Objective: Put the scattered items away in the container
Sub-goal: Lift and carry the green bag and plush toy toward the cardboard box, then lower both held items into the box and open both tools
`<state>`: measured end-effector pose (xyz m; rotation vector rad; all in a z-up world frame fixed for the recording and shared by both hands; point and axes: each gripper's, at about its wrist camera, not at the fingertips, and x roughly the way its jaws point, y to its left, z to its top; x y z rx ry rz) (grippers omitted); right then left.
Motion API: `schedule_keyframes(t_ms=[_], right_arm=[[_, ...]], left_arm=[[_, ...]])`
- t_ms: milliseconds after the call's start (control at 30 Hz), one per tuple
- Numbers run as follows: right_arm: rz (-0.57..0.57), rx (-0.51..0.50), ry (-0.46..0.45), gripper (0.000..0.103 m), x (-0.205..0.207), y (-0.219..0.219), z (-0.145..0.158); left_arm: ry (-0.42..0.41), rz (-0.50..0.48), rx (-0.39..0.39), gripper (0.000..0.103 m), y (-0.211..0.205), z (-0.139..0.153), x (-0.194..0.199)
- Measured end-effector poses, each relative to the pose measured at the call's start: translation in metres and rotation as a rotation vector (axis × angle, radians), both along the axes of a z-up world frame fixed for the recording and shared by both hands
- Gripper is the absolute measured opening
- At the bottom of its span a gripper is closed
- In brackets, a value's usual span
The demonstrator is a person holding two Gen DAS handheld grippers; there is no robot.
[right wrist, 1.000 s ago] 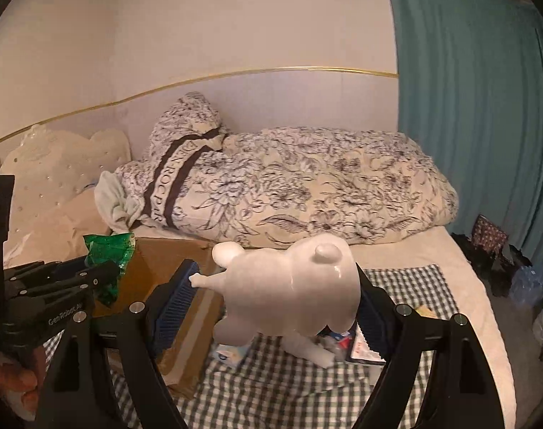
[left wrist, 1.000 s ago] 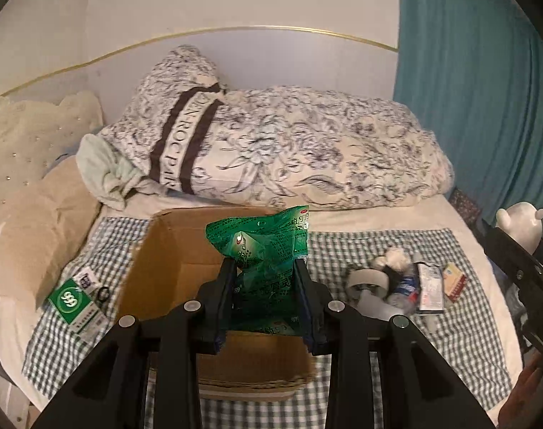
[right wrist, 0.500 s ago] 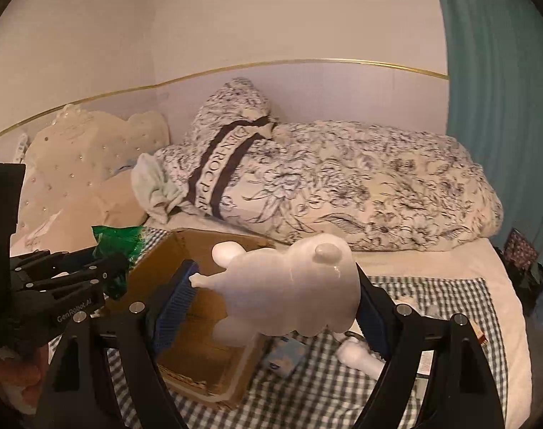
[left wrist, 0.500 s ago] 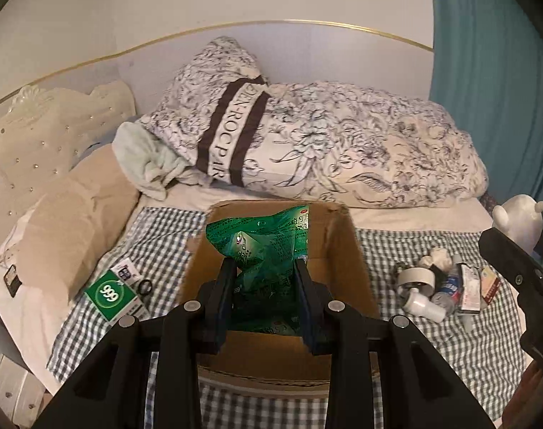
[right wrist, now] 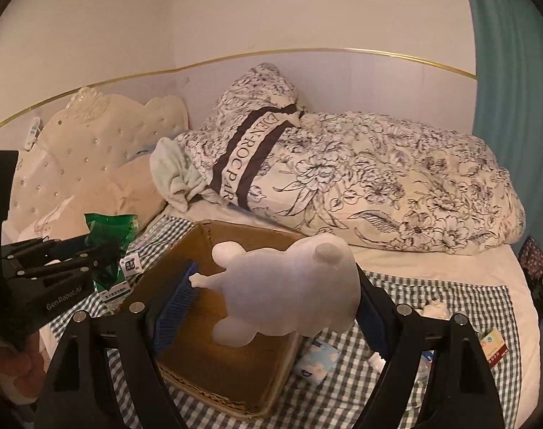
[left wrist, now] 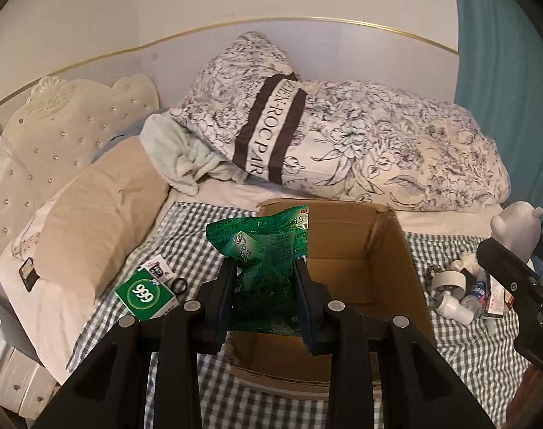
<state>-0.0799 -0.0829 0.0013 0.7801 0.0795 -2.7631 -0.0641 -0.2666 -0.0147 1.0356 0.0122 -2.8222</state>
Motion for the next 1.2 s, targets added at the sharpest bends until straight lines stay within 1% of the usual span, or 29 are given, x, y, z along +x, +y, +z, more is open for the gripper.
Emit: schedule_keyframes(t_ms=[167,433,600,700,833,1000,1200], right_arm=[[0.016,0.005,-0.019,0.082,-0.01,-0.011,-0.007],[0.034,0.02,-0.079,0.082,-0.03,-0.024,-0.026],[0.046,0.042,-0.124,0.082,-0.04,-0.03,-0.042],[0.054,0.059,-0.162,0.082,-0.046,-0.032,-0.055],[0.063,0.085,-0.21,0.082,-0.054,-0.034,-0.073],[0.084,0.115,-0.261,0.082,-0.06,-0.037,-0.093],[0.119,0.172,-0.314,0.082,-0.065,-0.047,-0.114]], left_arm=[[-0.02,-0.008,0.016,0.032,-0.009,-0.007,-0.006],[-0.103,-0.02,0.036,0.032,-0.017,-0.032,-0.024],[-0.167,-0.036,0.062,0.032,-0.019,-0.053,-0.038],[-0.193,-0.037,0.063,0.032,-0.016,-0.07,-0.048],[-0.249,-0.037,0.076,0.032,-0.014,-0.093,-0.062],[-0.311,-0.046,0.068,0.032,-0.009,-0.116,-0.071],[-0.362,-0.063,0.043,0.032,-0.005,-0.128,-0.077]])
